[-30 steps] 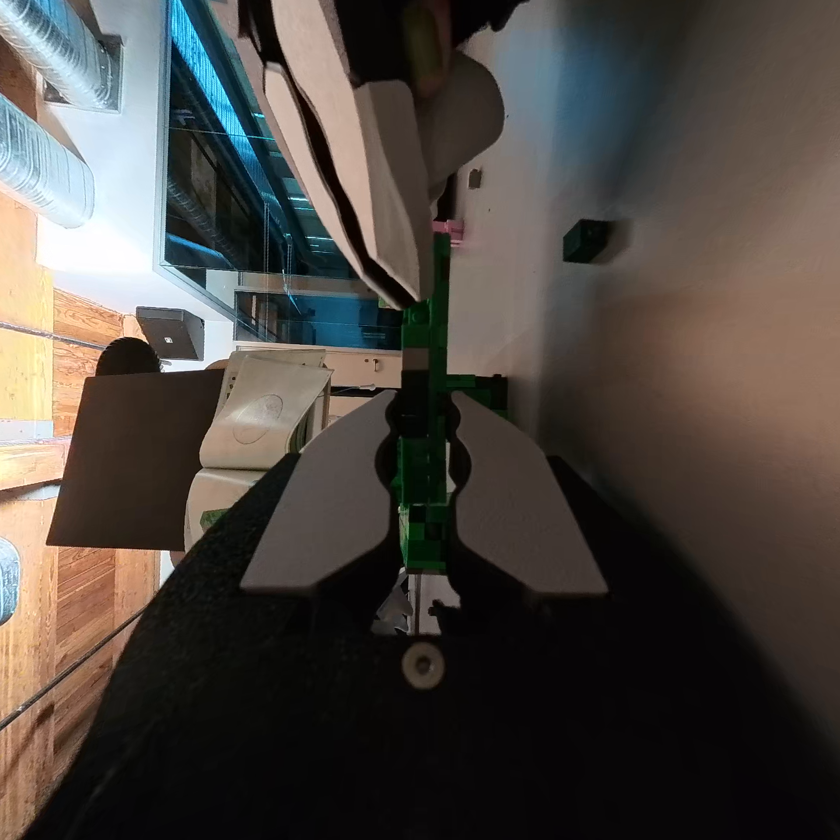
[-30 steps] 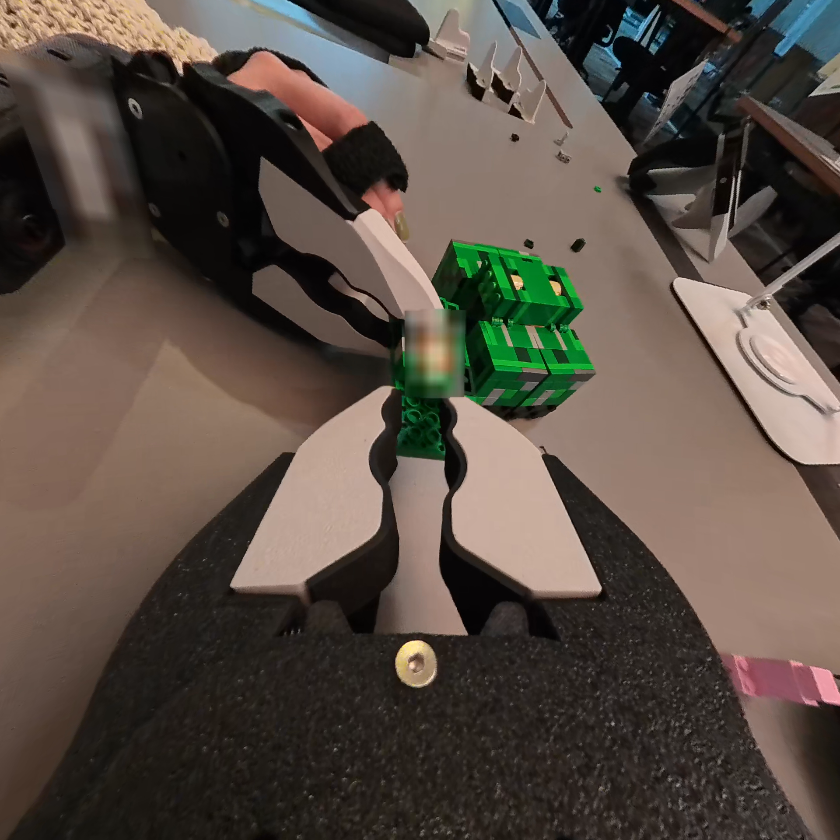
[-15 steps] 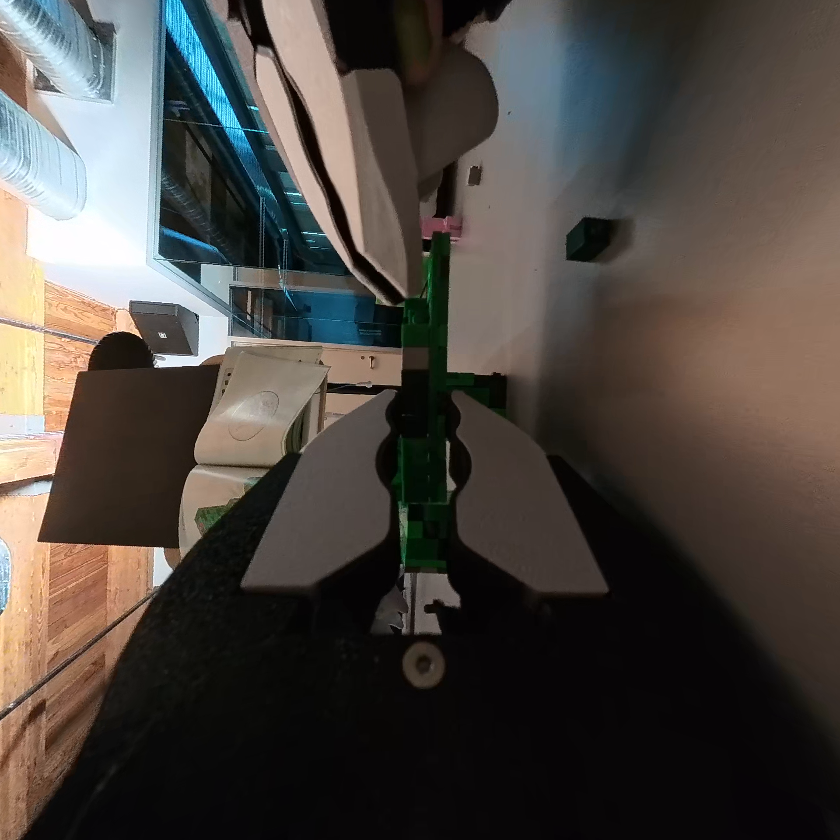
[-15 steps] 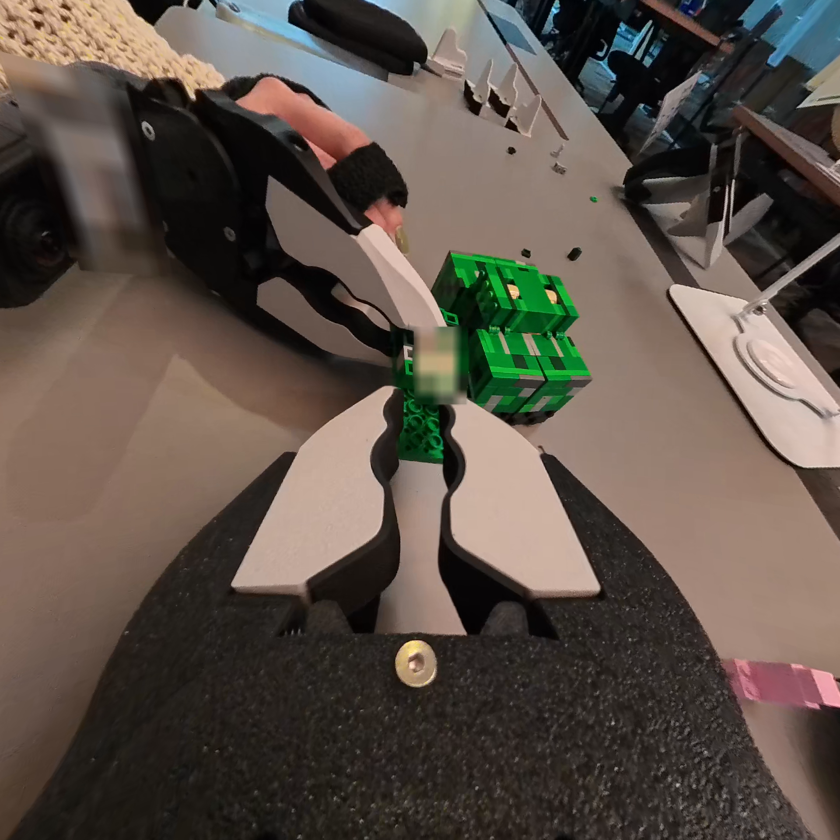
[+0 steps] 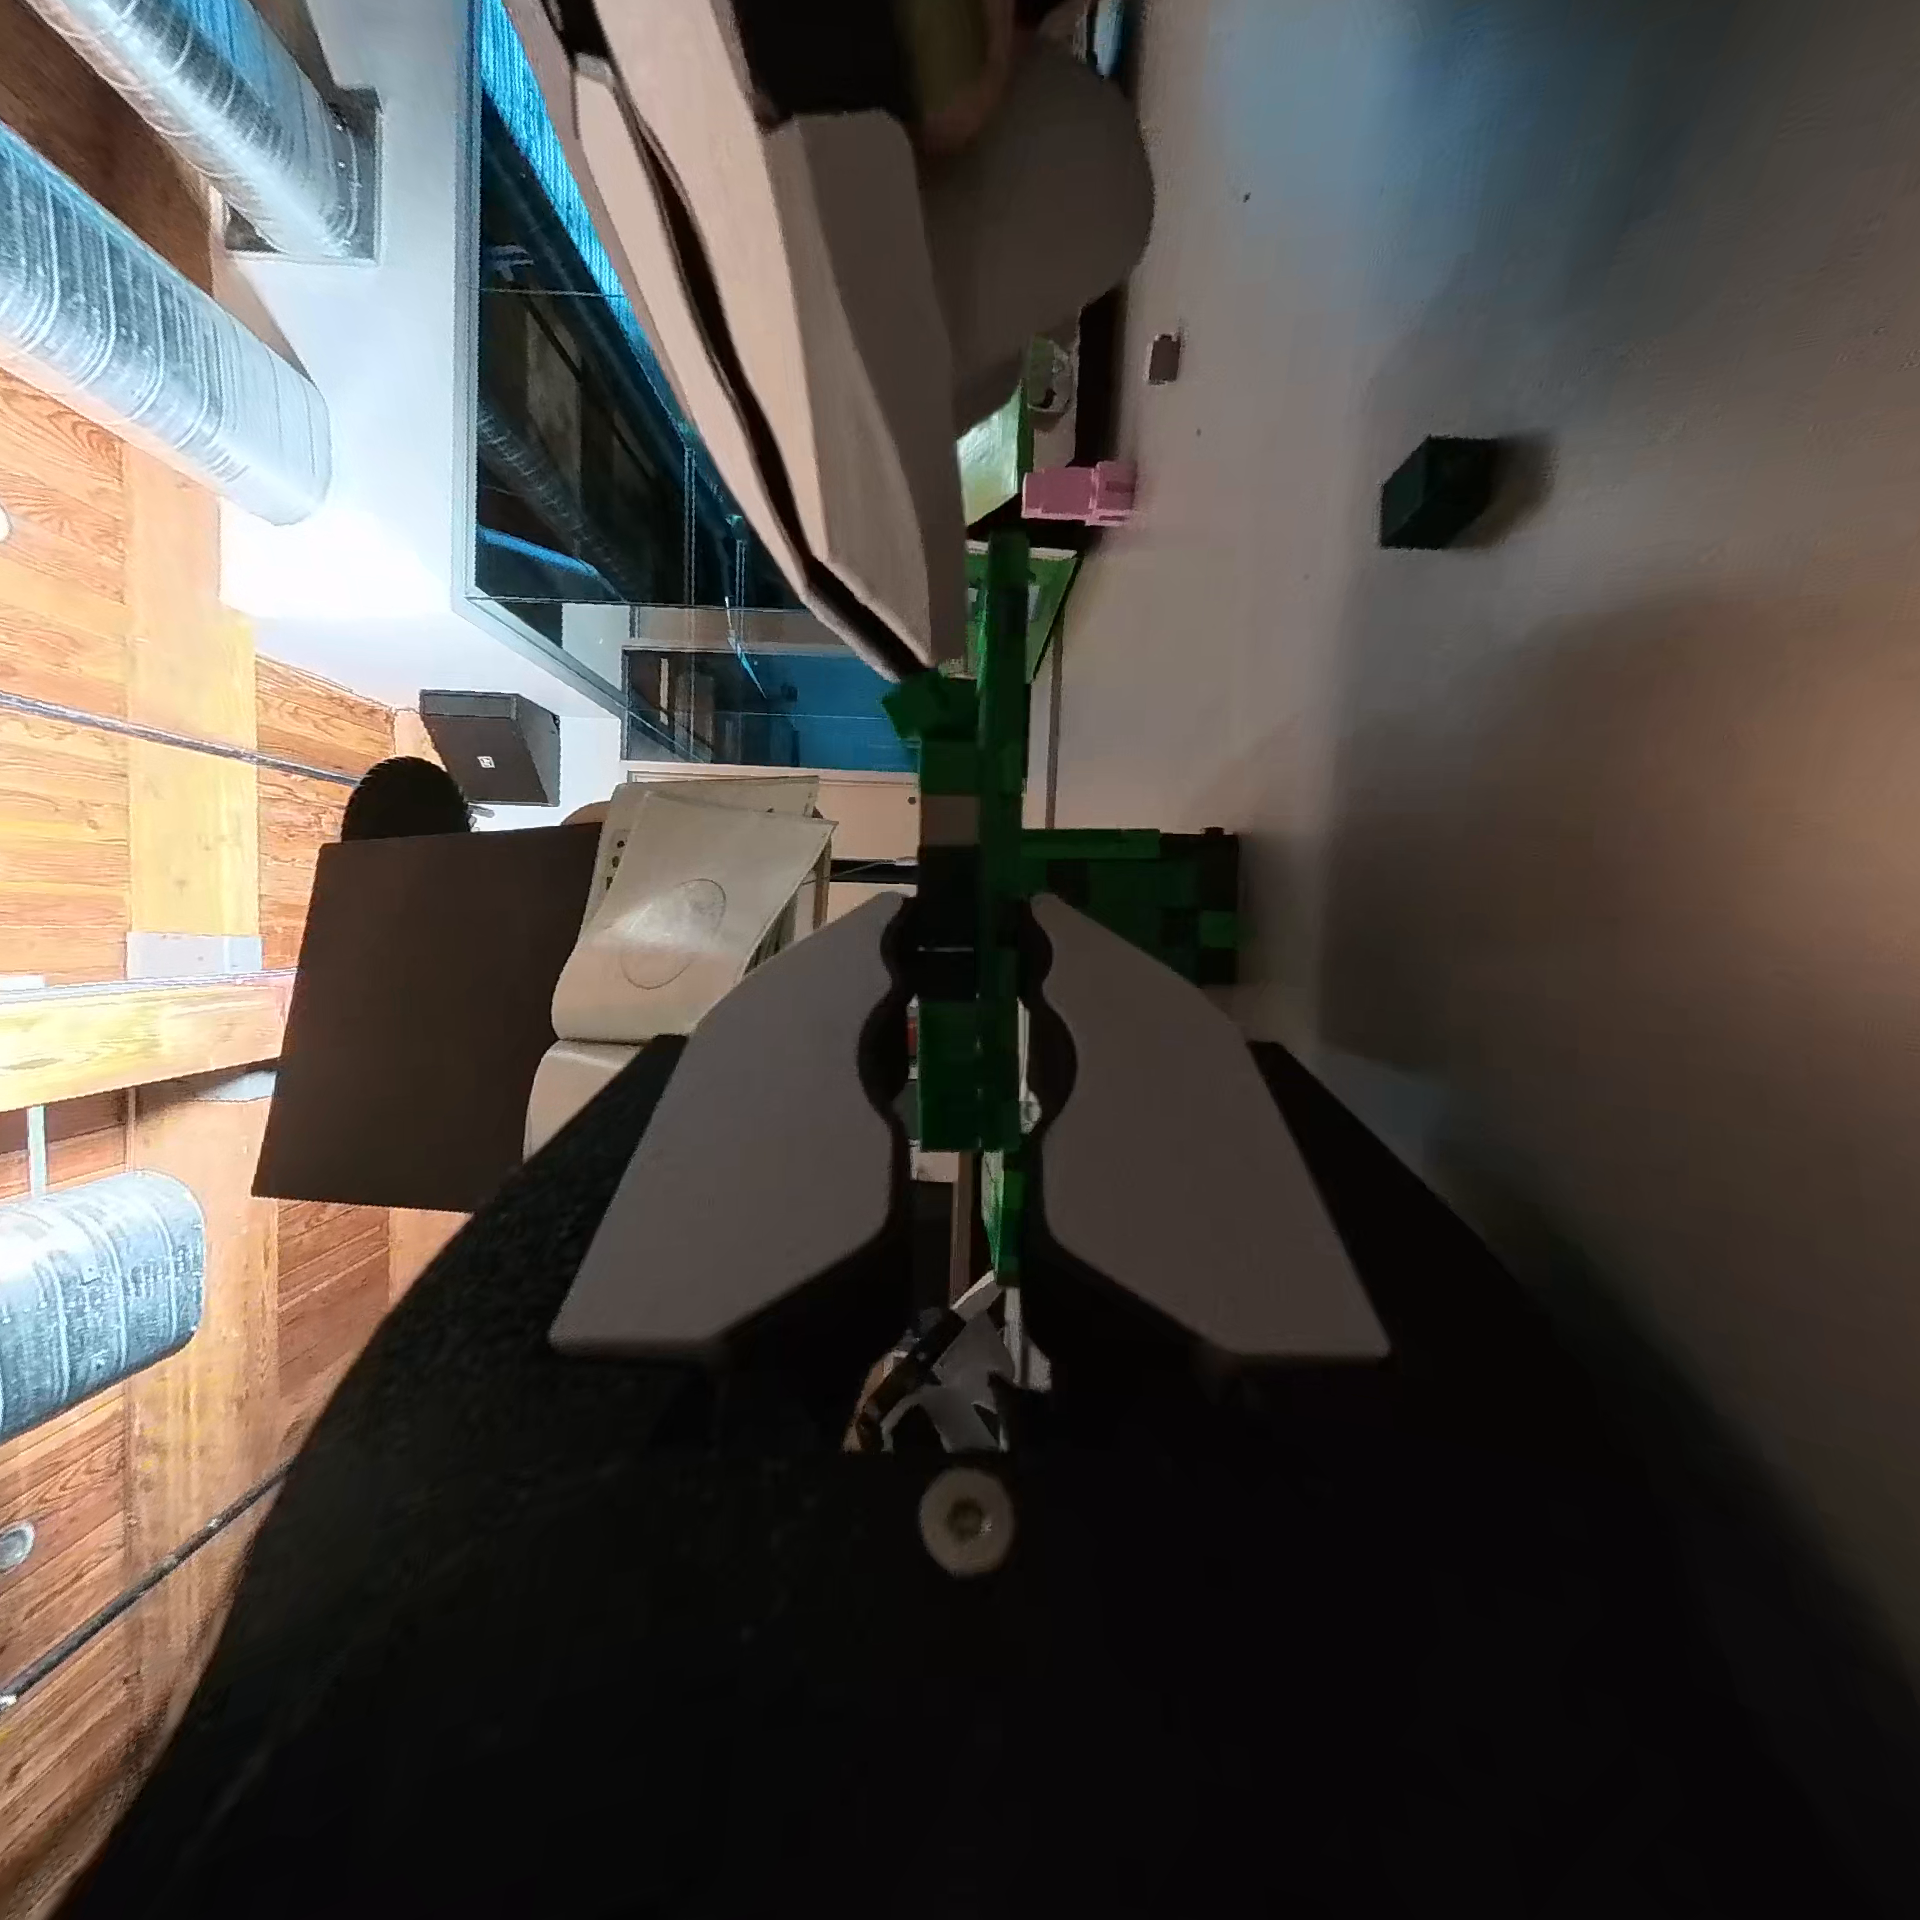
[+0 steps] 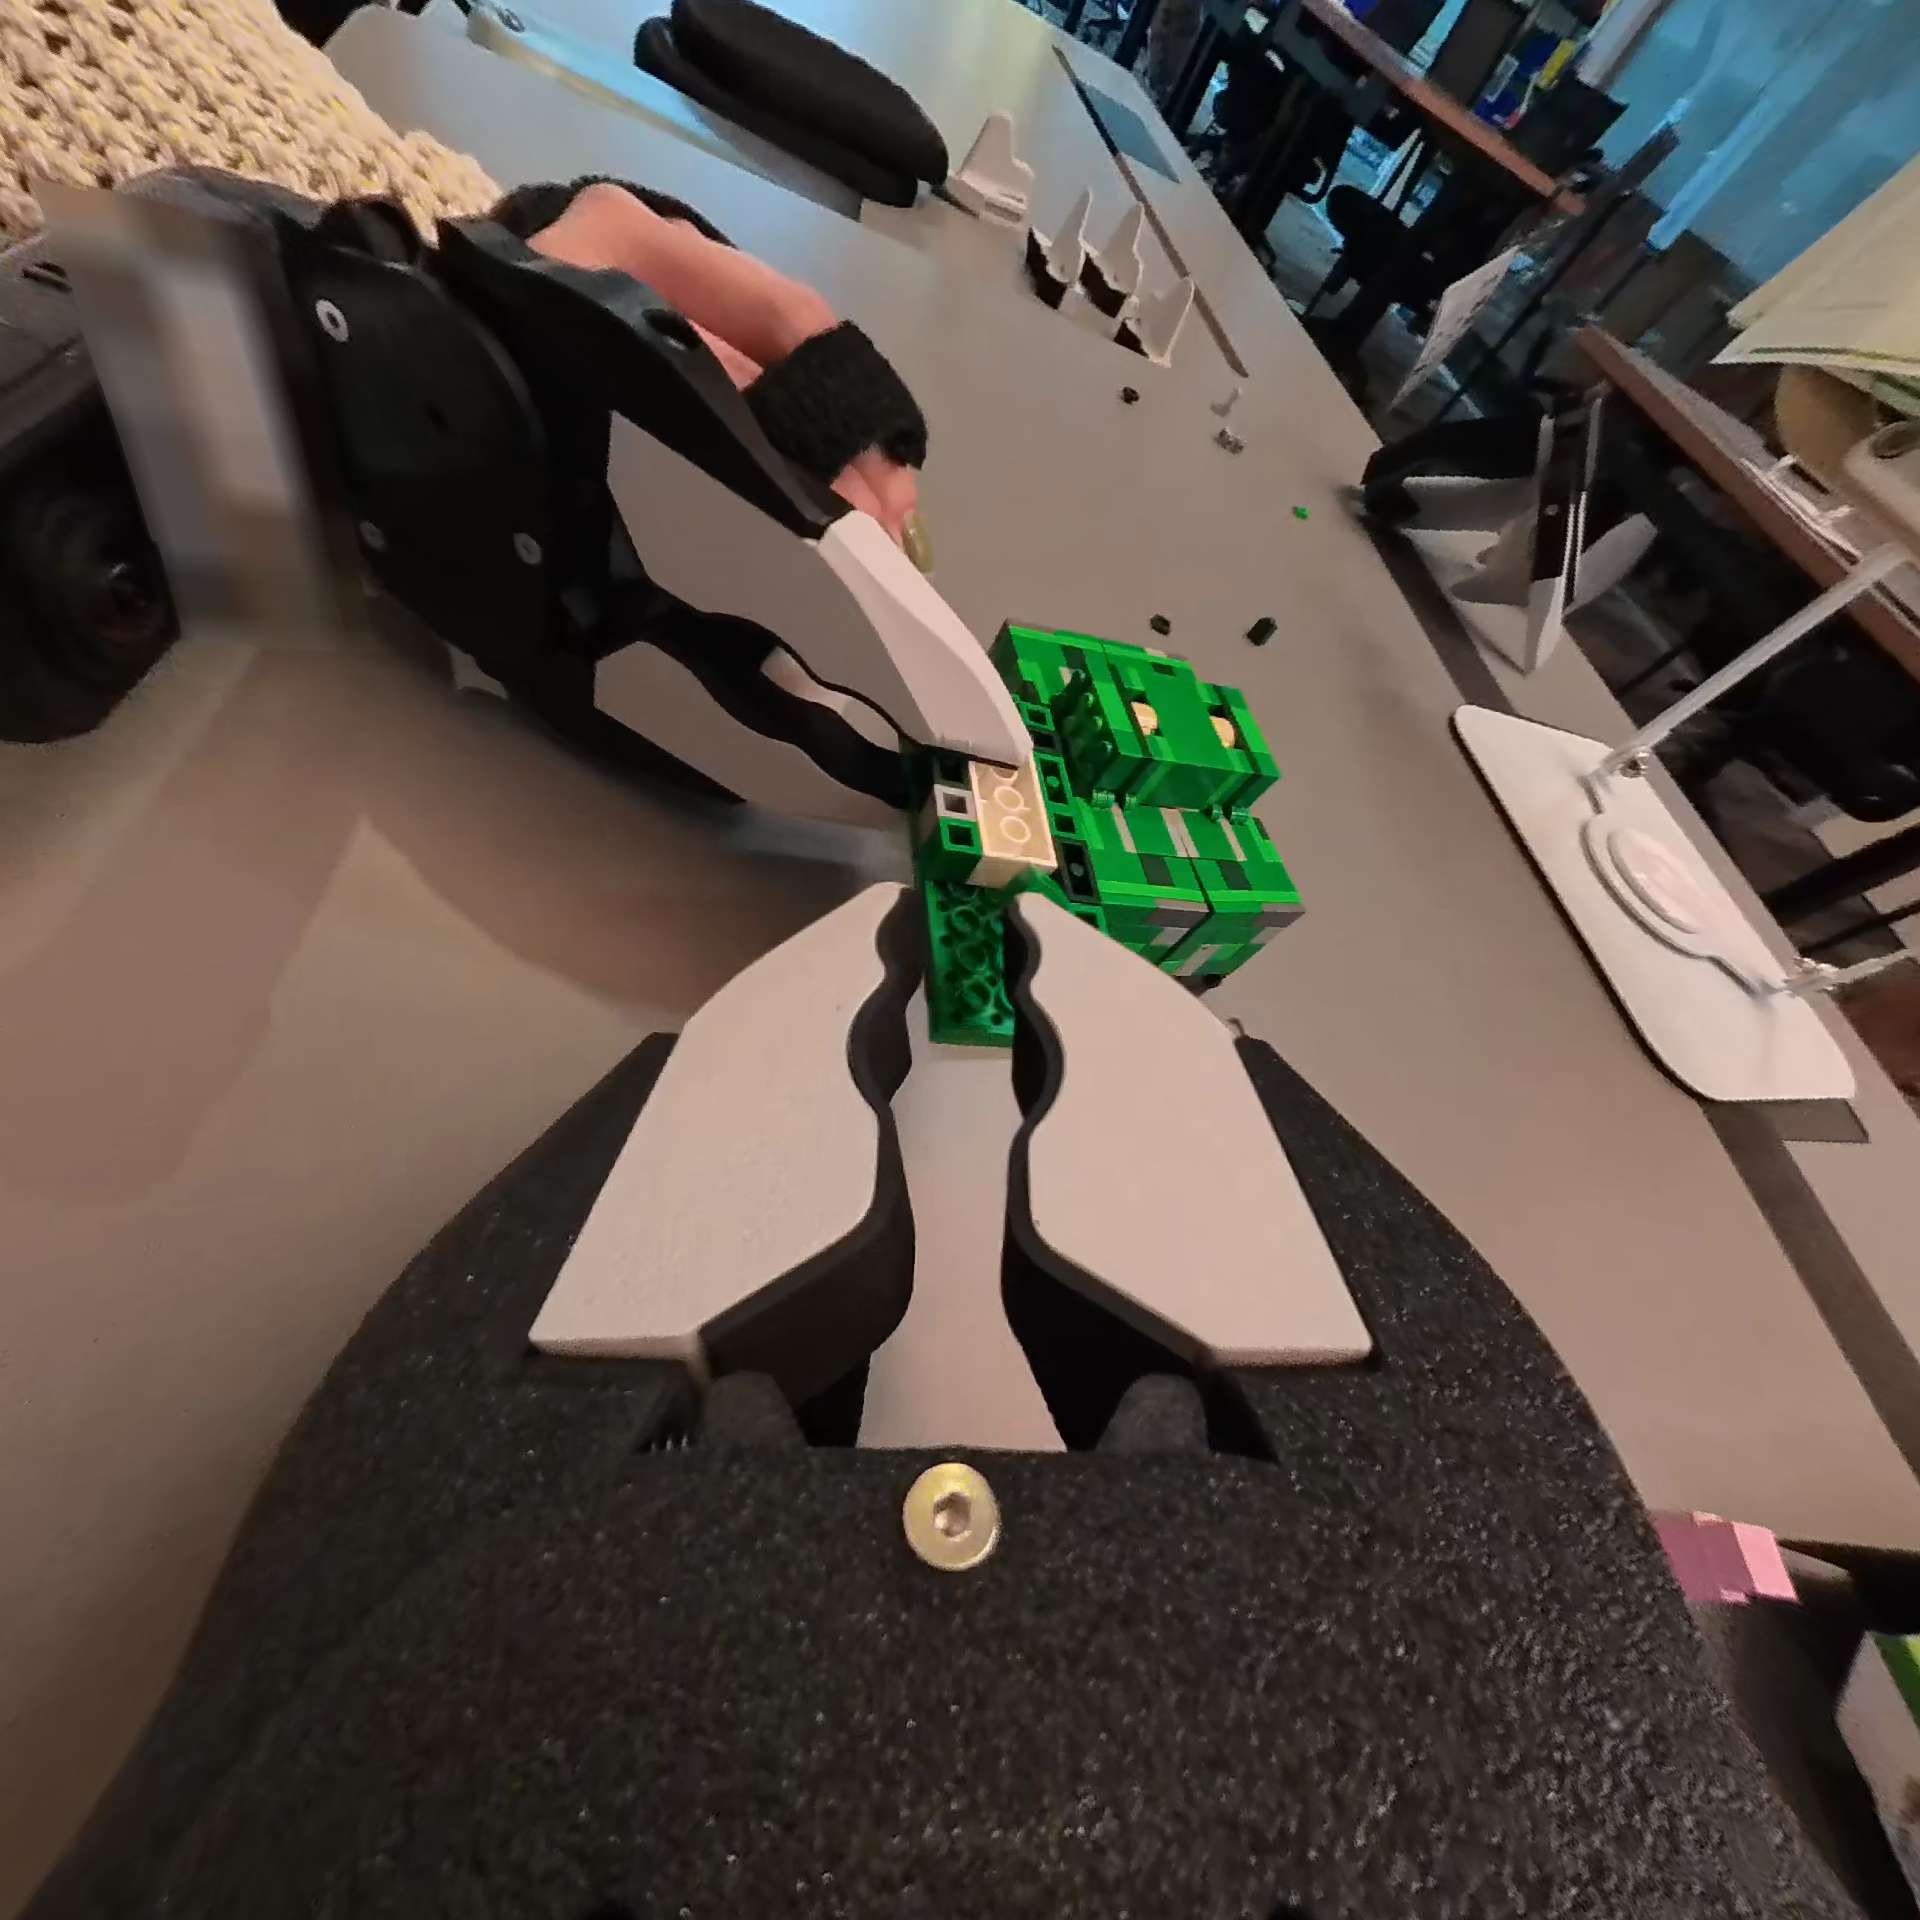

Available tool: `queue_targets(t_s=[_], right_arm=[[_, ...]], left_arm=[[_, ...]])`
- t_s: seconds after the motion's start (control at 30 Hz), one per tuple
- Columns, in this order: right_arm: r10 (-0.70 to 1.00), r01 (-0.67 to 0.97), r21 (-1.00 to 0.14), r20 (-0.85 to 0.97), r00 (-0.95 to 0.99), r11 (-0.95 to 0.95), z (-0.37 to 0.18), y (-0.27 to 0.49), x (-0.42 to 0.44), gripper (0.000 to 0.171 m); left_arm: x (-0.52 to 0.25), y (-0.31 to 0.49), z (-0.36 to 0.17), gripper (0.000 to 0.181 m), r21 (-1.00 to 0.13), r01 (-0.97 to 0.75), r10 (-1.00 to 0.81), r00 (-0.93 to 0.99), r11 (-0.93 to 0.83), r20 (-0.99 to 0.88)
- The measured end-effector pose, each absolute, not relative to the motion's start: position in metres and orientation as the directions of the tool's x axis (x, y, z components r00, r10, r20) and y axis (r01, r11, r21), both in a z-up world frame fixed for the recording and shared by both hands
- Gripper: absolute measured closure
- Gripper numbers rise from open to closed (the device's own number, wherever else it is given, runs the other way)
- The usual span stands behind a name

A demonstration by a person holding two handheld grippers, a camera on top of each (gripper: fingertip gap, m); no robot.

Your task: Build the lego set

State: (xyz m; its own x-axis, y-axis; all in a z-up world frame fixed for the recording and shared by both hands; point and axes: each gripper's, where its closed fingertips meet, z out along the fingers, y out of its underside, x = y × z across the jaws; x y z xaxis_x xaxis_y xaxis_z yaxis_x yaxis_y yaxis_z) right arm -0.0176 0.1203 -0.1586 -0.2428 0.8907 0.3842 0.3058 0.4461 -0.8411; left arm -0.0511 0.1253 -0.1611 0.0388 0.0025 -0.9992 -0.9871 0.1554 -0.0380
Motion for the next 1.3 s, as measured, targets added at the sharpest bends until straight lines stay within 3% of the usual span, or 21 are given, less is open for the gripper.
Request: queue_targets(t_s=[0.77,1.0,1.3], right_arm=[[0.910,0.330,-0.853,0.336,-0.245,0.404,-0.166,0.121,-0.020,0.161],[0.965,0.355,-0.902,0.191,-0.180,0.245,-0.160,0.131,-0.020,0.162],[0.944,0.373,-0.872,0.252,-0.211,0.316,-0.168,0.124,-0.023,0.161]], left_arm=[[-0.054,0.127,-0.165,0.164,-0.068,-0.987,-0.031,0.064,0.147,-0.997],[-0.054,0.126,-0.163,0.164,-0.060,-0.987,-0.023,0.057,0.146,-0.998],[-0.056,0.128,-0.165,0.164,-0.054,-0.990,-0.035,0.050,0.133,-0.998]])
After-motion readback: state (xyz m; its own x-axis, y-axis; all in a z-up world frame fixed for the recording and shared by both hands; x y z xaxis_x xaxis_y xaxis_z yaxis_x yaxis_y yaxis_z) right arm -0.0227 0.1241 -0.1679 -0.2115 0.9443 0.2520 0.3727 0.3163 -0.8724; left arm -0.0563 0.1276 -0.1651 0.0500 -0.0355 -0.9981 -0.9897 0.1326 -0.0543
